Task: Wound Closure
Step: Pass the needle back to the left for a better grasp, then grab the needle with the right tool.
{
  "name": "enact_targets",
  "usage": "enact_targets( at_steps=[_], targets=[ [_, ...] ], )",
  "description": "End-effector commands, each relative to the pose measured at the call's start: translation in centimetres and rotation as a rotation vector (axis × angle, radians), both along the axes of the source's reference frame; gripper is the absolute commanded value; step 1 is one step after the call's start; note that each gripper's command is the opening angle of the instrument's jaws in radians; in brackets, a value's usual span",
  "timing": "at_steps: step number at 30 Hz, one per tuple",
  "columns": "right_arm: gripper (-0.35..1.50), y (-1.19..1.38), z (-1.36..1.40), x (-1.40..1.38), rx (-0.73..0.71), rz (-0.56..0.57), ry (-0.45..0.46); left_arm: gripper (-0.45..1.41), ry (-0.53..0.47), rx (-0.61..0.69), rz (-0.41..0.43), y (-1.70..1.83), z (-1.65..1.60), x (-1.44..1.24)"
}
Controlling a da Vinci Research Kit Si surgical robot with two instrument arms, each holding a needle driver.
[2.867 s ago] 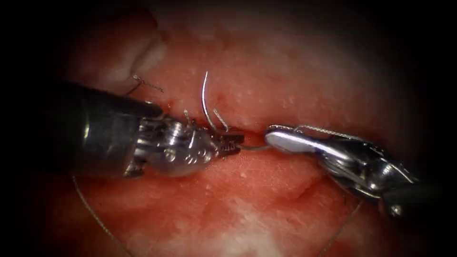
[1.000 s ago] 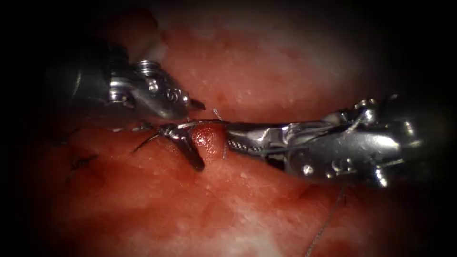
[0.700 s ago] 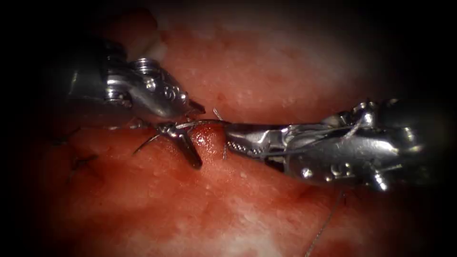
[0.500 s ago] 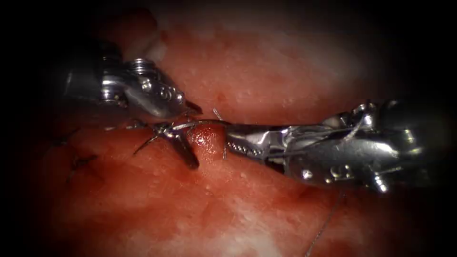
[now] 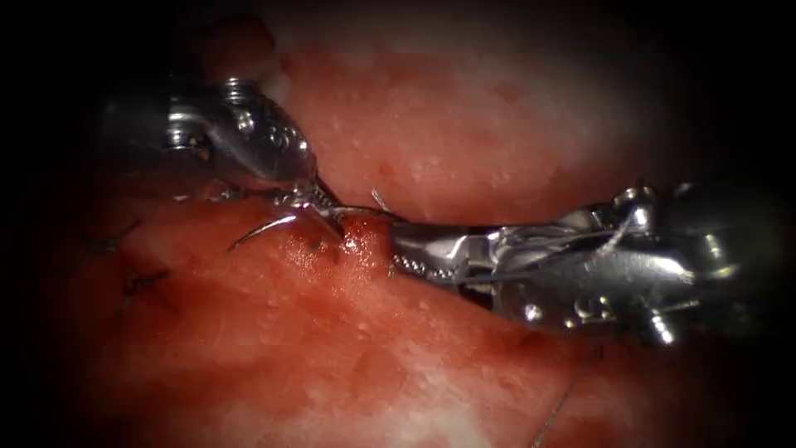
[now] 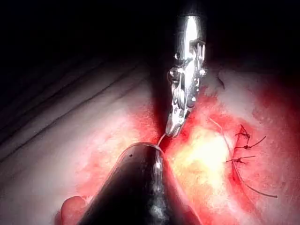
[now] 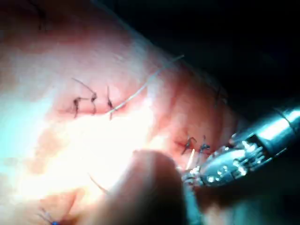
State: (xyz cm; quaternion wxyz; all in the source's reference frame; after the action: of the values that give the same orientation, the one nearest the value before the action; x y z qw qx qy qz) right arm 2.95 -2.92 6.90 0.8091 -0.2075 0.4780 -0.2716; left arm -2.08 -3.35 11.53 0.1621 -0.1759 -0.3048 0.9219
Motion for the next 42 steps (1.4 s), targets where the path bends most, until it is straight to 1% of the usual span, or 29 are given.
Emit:
enact_targets(
  at_steps=[1, 5, 6, 7, 8, 10, 12, 14, 15, 19, 21, 22, 24, 25, 27, 28, 29, 32, 34, 38, 41, 42],
  targets=[
    [-0.35, -0.03, 0.03, 0.05, 0.0, -0.001, 0.001, -0.45, -0.003, -0.003, 0.003, 0.02, 0.04, -0.05],
    [-0.35, 0.0, 0.02, 0.05, 0.018, 0.01, 0.002, -0.45, -0.005, -0.001, 0.005, 0.03, 0.03, -0.05],
    [-0.35, 0.01, 0.02, 0.04, 0.046, 0.023, 0.001, -0.45, -0.005, -0.002, 0.005, 0.02, 0.04, -0.05],
    [-0.35, 0.02, 0.01, 0.04, 0.115, 0.071, 0.015, -0.45, -0.02, -0.005, -0.023, 0.0, 0.04, -0.06],
    [-0.35, 0.02, 0.01, 0.04, 0.115, 0.071, 0.015, -0.45, -0.02, -0.005, -0.023, 0.0, 0.04, -0.06],
    [-0.01, 0.02, 0.02, 0.01, 0.219, 0.151, 0.043, -0.45, -0.046, 0.001, -0.069, -0.03, 0.04, -0.07],
    [0.44, 0.02, 0.04, -0.01, 0.304, 0.228, 0.059, -0.45, -0.073, 0.008, -0.114, -0.04, 0.05, -0.07],
    [0.71, 0.03, 0.05, -0.01, 0.381, 0.285, 0.063, -0.45, -0.111, 0.016, -0.164, -0.05, 0.06, -0.08],
    [0.77, 0.03, 0.07, -0.02, 0.405, 0.303, 0.063, -0.45, -0.128, 0.017, -0.181, -0.05, 0.06, -0.08],
    [0.83, 0.07, 0.1, -0.05, 0.447, 0.386, 0.037, -0.45, -0.213, 0.0, -0.259, -0.03, 0.07, -0.1],
    [0.88, 0.1, 0.13, -0.06, 0.46, 0.412, 0.037, -0.45, -0.255, -0.005, -0.306, -0.03, 0.08, -0.13],
    [0.88, 0.11, 0.14, -0.08, 0.462, 0.429, 0.04, -0.45, -0.276, -0.01, -0.322, -0.03, 0.08, -0.14],
    [0.88, 0.13, 0.16, -0.1, 0.458, 0.461, 0.052, -0.45, -0.325, -0.01, -0.386, -0.03, 0.08, -0.17],
    [0.88, 0.13, 0.17, -0.12, 0.457, 0.484, 0.062, -0.45, -0.348, -0.012, -0.409, -0.04, 0.08, -0.18],
    [0.79, 0.13, 0.18, -0.13, 0.455, 0.538, 0.084, -0.45, -0.389, -0.012, -0.458, -0.06, 0.08, -0.2],
    [0.72, 0.1, 0.2, -0.12, 0.443, 0.623, 0.139, -0.45, -0.421, -0.016, -0.49, -0.09, 0.08, -0.25],
    [0.72, 0.1, 0.2, -0.12, 0.443, 0.623, 0.139, -0.45, -0.421, -0.016, -0.49, -0.09, 0.08, -0.25],
    [0.67, 0.1, 0.2, -0.1, 0.424, 0.705, 0.195, -0.45, -0.465, -0.012, -0.552, -0.15, 0.09, -0.33],
    [0.66, 0.1, 0.2, -0.08, 0.405, 0.743, 0.221, -0.45, -0.477, -0.014, -0.566, -0.18, 0.1, -0.37],
    [0.66, 0.08, 0.2, -0.02, 0.41, 0.758, 0.29, -0.45, -0.493, -0.024, -0.583, -0.21, 0.14, -0.45],
    [0.64, 0.06, 0.2, 0.06, 0.408, 0.758, 0.292, -0.45, -0.503, -0.022, -0.596, -0.2, 0.14, -0.46],
    [0.59, 0.04, 0.21, 0.07, 0.402, 0.761, 0.3, -0.45, -0.504, -0.021, -0.594, -0.21, 0.14, -0.46]
  ],
)
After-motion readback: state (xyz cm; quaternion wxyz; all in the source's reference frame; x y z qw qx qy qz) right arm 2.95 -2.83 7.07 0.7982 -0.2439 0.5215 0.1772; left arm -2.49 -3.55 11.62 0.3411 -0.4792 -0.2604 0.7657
